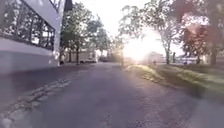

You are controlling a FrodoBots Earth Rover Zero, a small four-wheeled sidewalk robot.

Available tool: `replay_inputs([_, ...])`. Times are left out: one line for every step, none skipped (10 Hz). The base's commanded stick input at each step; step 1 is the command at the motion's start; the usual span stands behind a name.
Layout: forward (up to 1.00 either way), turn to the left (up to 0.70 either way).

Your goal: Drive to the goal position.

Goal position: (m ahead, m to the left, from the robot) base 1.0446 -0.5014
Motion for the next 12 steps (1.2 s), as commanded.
replay_inputs([0.7, 0.0])
replay_inputs([0.7, 0.0])
replay_inputs([0.7, 0.0])
replay_inputs([0.7, 0.0])
replay_inputs([0.7, 0.0])
replay_inputs([0.7, 0.0])
replay_inputs([0.7, 0.0])
replay_inputs([0.7, 0.0])
replay_inputs([0.7, 0.0])
replay_inputs([0.7, 0.0])
replay_inputs([0.7, 0.0])
replay_inputs([0.7, 0.0])
